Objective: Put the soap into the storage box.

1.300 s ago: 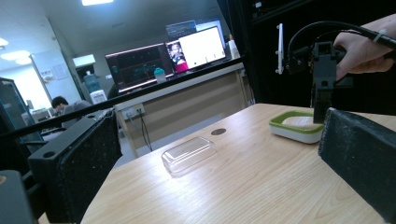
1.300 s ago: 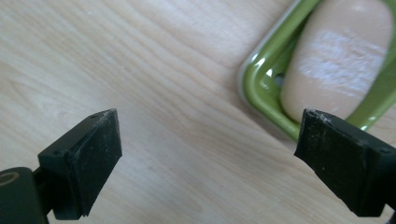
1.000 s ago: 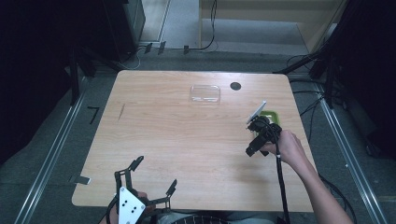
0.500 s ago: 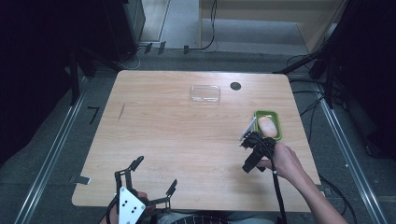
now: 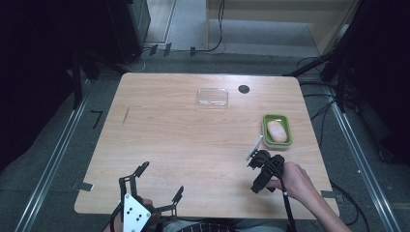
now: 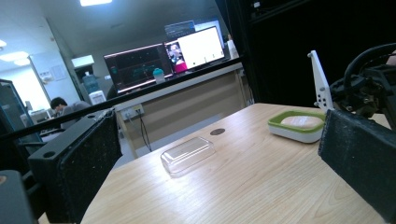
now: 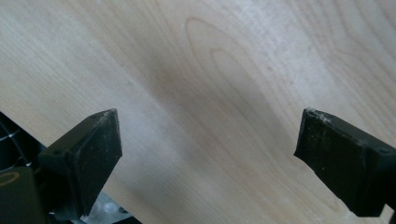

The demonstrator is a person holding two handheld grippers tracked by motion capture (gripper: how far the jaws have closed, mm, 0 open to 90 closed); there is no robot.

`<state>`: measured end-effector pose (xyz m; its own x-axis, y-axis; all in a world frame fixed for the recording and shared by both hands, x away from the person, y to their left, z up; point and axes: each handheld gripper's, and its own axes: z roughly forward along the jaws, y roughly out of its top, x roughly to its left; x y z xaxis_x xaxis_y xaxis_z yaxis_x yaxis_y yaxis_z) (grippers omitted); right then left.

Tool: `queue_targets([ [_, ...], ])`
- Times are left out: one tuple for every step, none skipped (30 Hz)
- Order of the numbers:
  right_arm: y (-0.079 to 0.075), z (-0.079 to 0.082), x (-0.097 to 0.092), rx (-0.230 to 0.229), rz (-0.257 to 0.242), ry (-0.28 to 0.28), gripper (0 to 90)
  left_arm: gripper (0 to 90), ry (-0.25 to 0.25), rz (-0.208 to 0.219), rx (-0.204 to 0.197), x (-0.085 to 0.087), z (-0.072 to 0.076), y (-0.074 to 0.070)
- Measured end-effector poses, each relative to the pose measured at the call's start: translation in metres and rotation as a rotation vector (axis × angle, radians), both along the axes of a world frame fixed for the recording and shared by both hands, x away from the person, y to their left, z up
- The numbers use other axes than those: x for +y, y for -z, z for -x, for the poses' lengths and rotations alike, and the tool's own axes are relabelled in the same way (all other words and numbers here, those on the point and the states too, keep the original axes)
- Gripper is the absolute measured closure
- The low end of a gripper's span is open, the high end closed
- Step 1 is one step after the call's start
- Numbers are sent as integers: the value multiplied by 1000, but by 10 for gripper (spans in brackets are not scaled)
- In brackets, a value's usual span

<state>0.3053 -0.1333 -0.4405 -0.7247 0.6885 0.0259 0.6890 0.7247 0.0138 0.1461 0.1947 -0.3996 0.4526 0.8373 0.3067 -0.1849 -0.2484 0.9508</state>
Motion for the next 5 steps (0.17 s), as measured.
queue_targets([
  [1,1,0,0,-4,-4,72,0,1,-2,0,0,0,0],
  [2,2,0,-2,-3,-4,73,0,1,-2,0,0,0,0],
  [2,4,0,2,-1,-8,74,0,1,-4,1,0,0,0],
  [3,5,0,-1,-9,-12,76,0,0,-3,1,0,-1,0],
  [3,5,0,0,-8,-17,76,0,-1,-5,3,-1,-1,0],
])
